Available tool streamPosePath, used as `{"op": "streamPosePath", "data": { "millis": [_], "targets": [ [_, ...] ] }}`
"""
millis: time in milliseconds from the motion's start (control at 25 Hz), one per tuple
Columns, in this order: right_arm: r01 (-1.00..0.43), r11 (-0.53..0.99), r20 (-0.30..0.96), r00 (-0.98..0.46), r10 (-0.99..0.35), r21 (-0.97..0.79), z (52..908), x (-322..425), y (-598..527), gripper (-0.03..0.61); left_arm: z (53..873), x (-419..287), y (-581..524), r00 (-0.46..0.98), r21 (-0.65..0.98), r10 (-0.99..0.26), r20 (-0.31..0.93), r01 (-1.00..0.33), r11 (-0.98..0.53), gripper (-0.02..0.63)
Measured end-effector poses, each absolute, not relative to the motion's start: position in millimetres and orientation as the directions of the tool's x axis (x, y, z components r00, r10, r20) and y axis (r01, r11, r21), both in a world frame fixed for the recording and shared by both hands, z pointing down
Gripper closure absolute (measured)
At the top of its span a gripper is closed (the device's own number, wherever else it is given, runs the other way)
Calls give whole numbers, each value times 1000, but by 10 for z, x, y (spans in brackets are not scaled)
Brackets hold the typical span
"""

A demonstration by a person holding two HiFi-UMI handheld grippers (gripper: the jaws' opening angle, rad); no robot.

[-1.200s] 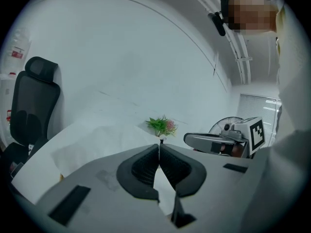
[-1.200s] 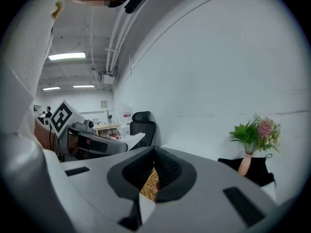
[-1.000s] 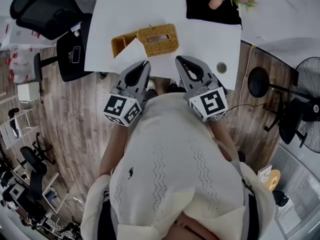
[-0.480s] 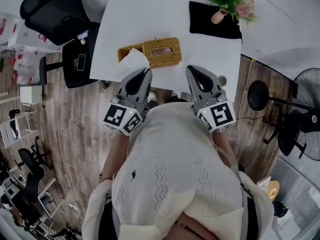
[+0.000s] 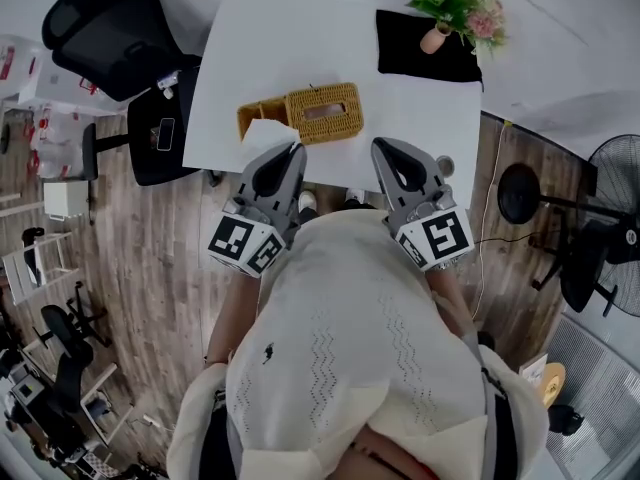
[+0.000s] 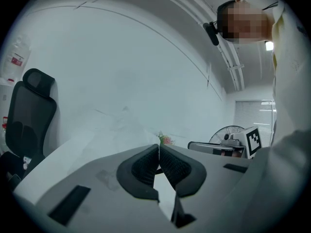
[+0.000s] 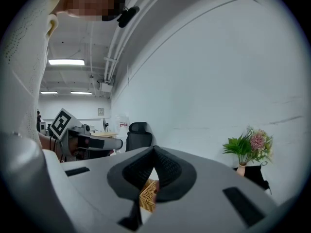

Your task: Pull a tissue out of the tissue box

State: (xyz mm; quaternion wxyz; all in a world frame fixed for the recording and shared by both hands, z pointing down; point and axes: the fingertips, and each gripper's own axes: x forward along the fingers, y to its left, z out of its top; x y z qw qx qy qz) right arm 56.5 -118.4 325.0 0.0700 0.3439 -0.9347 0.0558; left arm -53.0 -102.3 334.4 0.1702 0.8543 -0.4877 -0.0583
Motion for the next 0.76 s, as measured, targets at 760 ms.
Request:
{"op": "streamPosePath", "data": {
  "millis": [760],
  "targets": [
    [-639,766,177,-763,-622,-65,3324,564,-1153,578,3346,-463,-995,542,333,-837,75,-804,-492,601]
  ]
}}
